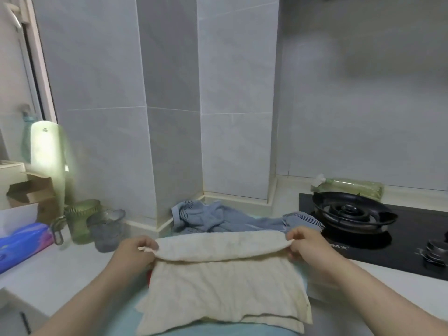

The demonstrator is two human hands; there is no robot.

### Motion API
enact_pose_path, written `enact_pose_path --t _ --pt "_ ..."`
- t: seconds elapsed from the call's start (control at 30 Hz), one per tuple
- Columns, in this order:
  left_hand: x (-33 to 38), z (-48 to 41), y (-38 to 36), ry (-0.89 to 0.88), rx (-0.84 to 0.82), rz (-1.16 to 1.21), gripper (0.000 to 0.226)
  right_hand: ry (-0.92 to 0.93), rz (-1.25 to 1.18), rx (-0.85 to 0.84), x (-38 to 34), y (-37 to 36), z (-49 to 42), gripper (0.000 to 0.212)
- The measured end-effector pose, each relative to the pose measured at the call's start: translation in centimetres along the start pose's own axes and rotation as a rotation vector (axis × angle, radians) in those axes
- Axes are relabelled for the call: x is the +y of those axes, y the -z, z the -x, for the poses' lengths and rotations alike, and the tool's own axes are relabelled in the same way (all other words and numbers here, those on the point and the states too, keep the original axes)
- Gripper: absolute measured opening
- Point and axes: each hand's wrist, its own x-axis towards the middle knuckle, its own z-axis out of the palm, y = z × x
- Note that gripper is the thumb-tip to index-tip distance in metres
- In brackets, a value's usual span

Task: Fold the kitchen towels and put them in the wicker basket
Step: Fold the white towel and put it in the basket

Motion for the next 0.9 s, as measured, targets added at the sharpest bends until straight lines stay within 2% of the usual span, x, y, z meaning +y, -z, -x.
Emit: enact_pose_path --t 0.1,0.17,0.27,0.33,0.4,0.47,0.63,0.7,0.77,0.83,0.9 --pt "-1.4 1.9 0.6 -0.028 -0.031 -0.22 0.029 0.032 0.127 -0.037 1.4 0.6 2.2 0.026" --pt "-1.7 3.6 1.2 0.026 0.02 -0.358 0.032 0.052 0.171 0.018 2.7 1.1 3.7 0.026" --pt "-1.7 6.3 1.9 0.063 0.016 -0.511 0.019 -0.015 0.188 0.056 4.5 1.9 6.3 0.011" --pt "-1.3 7.7 1.9 0.095 -0.067 -0.506 0.022 -0.11 0.093 -0.031 5.0 2.1 8.1 0.019" --pt "-0.6 8.5 1.8 0.137 -0.159 -0.443 0.03 -0.224 -0.015 -0.102 4.9 2.0 9.5 0.016" --pt "0.5 9.5 1.6 0.19 -0.224 -0.353 0.031 -0.296 -0.058 -0.096 4.6 1.8 10.0 0.01" --pt "1.7 10.1 1.3 0.277 -0.273 -0.313 0.024 -0.343 -0.098 -0.048 3.9 1.0 10.1 0.012" --pt "1.9 10.0 1.2 0.339 -0.25 -0.176 0.023 -0.361 -0.105 -0.026 3.8 0.8 10.2 0.012" --pt "2.1 9.7 1.4 0.369 -0.207 0.056 0.021 -0.364 -0.143 0.001 3.4 0.8 10.2 0.009" --pt "2.3 8.8 1.7 0.385 -0.14 0.293 0.017 -0.39 -0.25 0.024 3.1 0.9 10.0 0.006" --pt "2.2 7.4 2.4 0.401 -0.056 0.415 0.017 -0.435 -0.366 0.008 2.9 1.1 9.9 0.007"
